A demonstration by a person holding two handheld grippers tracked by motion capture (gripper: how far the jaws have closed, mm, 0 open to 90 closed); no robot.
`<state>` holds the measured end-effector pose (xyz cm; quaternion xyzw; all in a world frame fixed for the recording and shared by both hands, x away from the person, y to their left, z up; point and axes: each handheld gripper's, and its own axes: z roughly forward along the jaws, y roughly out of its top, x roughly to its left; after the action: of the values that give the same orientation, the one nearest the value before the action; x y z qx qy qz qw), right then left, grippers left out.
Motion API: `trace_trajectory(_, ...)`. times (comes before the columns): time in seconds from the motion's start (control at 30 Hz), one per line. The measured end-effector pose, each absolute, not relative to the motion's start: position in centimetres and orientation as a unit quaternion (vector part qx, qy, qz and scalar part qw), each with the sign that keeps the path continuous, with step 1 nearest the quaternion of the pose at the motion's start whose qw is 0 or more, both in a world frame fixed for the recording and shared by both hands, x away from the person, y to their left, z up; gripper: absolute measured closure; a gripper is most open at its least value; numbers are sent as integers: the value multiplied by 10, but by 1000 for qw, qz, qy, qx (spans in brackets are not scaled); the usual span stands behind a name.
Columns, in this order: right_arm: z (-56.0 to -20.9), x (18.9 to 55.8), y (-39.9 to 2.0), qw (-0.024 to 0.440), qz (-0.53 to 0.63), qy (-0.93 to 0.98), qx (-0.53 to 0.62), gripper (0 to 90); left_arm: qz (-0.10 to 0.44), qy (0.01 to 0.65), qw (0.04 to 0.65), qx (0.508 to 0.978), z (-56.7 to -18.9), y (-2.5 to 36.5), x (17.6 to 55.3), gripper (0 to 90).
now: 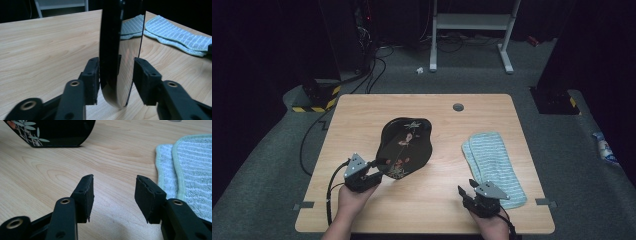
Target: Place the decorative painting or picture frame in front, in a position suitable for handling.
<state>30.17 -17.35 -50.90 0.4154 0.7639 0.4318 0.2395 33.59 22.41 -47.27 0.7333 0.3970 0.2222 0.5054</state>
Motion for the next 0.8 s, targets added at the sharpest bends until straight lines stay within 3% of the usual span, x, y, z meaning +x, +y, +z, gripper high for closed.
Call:
trace_trajectory(0.5, -514, 304, -173, 233, 420, 773, 415, 488, 212, 396, 517, 729, -476, 222, 321, 684)
trace_trajectory(0.8, -516, 305, -174, 229, 418, 775, 414, 483, 242, 401, 499, 729, -477, 208, 306, 723)
